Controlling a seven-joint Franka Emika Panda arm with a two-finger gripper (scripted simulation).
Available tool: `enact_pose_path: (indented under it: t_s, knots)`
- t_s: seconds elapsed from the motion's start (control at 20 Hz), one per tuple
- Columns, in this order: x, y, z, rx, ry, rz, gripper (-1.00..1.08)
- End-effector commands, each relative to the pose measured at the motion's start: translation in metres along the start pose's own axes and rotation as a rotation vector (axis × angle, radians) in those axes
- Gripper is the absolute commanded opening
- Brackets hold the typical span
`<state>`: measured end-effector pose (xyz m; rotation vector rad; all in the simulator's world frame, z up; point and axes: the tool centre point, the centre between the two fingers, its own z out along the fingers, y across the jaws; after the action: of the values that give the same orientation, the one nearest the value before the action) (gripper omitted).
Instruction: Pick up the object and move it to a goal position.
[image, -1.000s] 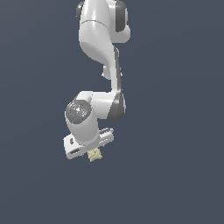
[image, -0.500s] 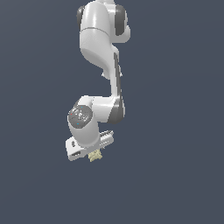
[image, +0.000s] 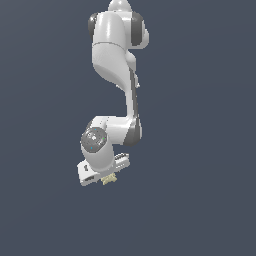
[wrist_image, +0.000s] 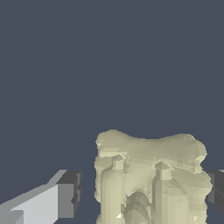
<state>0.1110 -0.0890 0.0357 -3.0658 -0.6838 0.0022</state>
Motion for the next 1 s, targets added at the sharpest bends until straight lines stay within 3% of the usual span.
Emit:
enact_pose_path:
  t_s: [0.0, 0.6, 0.95]
  knots:
    - [0.001, 0.0, -0.001, -0.001, 0.001, 0.0, -1.0]
    - [0.002, -0.001, -0.002, -0.001, 0.001, 0.0, -1.0]
    - [0.02, -0.034, -0.012, -0.001, 0.001, 0.0, -1.0]
